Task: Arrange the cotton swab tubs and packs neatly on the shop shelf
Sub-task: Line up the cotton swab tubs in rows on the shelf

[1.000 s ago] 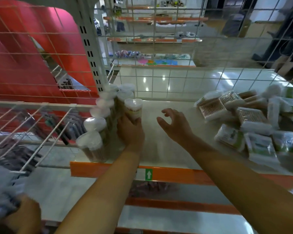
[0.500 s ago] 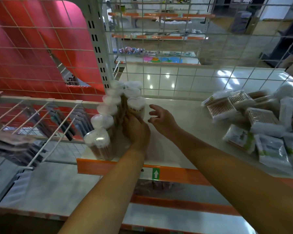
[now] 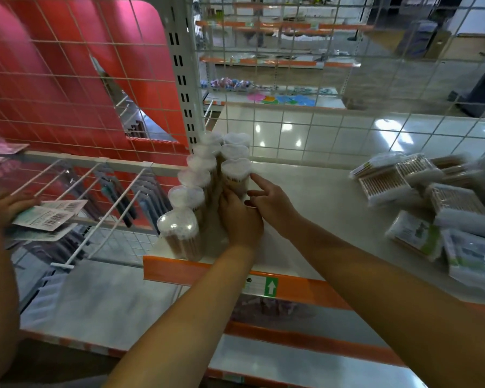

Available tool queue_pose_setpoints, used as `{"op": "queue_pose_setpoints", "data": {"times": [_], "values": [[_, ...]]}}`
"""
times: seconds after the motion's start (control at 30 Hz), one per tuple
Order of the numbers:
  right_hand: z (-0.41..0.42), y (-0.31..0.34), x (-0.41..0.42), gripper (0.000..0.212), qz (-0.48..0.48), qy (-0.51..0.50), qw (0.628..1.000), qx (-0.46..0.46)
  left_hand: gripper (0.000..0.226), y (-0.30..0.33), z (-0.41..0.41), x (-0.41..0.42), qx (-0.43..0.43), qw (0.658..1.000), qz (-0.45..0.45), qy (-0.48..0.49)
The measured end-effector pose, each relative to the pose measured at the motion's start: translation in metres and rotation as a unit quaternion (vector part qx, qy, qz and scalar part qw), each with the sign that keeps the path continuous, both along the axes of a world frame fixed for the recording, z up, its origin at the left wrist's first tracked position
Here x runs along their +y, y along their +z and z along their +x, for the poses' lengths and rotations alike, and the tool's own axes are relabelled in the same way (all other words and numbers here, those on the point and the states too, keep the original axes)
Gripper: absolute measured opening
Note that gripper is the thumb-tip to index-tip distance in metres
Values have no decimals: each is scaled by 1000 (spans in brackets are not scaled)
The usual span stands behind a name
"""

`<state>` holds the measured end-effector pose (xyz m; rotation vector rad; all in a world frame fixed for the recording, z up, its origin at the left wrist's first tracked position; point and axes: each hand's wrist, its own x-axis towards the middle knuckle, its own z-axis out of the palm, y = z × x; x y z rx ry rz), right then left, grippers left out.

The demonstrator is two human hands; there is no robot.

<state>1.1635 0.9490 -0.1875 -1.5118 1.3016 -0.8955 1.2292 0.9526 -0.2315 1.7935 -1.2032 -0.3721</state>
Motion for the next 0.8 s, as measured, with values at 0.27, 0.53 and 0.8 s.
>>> {"op": "queue_pose_setpoints", "data": {"times": [0.27, 0.53, 0.8], "values": [[8, -1, 2, 52, -5, 6, 1000, -10, 43, 3, 0, 7, 33, 998, -53, 6], [10, -4, 2, 52, -4, 9, 1000, 11, 54, -4, 5, 1, 51, 995, -85, -12], [6, -6, 3, 45, -25, 8, 999, 28, 66, -6, 7, -1, 56, 997, -61, -10]]}}
